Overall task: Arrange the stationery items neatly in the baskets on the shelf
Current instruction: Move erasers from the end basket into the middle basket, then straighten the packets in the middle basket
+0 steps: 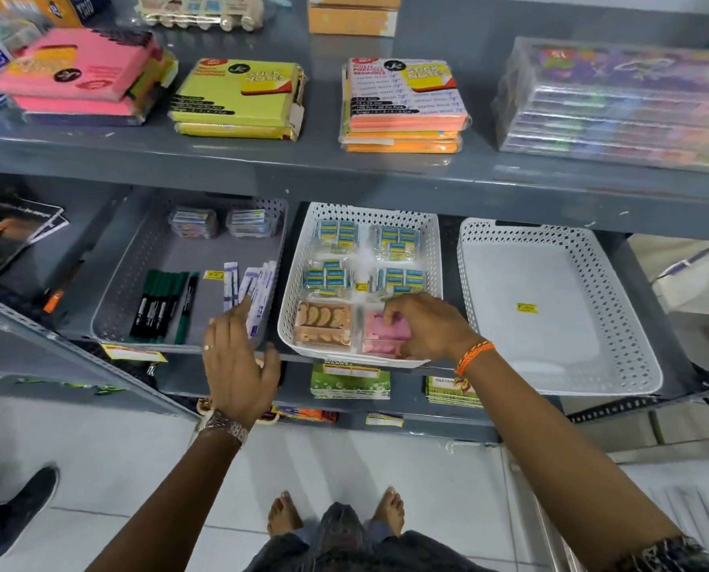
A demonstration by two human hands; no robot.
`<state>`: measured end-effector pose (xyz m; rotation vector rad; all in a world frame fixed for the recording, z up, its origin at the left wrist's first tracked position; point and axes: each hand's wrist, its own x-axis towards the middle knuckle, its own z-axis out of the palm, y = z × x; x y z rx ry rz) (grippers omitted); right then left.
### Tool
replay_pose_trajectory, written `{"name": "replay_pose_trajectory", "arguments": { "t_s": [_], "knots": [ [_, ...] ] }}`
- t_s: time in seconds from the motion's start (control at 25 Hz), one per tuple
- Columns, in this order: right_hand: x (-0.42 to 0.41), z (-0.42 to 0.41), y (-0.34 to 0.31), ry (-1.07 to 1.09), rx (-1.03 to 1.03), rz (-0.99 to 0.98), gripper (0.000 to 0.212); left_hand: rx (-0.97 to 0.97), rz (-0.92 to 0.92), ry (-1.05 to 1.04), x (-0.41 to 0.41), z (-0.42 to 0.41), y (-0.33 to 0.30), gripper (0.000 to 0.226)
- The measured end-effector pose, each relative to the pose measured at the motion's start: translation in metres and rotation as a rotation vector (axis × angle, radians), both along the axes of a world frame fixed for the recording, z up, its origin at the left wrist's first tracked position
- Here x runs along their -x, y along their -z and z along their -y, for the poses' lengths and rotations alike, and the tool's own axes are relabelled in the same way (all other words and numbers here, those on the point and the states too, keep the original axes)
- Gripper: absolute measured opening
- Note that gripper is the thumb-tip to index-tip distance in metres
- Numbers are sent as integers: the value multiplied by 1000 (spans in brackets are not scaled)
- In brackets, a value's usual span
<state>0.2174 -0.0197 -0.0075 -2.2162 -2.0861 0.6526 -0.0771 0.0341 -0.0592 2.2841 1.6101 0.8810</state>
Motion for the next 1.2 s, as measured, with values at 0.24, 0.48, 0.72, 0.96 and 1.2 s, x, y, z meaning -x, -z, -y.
{"name": "replay_pose_trajectory", "arguments": {
  "t_s": [0.24,0.48,0.72,0.96,1.2],
  "knots": [
    [1,-13,7,-92,75,157,75,467,-295,589,-67,-76,-62,65],
    [3,-22,16,-152,93,157,49,493,-764,654,-100,-88,-47,77],
    [1,-22,18,-172,91,130,39,403,-768,691,-98,-82,-34,42],
    [0,-21,19,-175,109,115,39,383,-769,723,-97,-77,-38,54],
    [-2,-25,22,-169,128,107,43,364,-760,733,-97,-77,-38,61]
  ]
}}
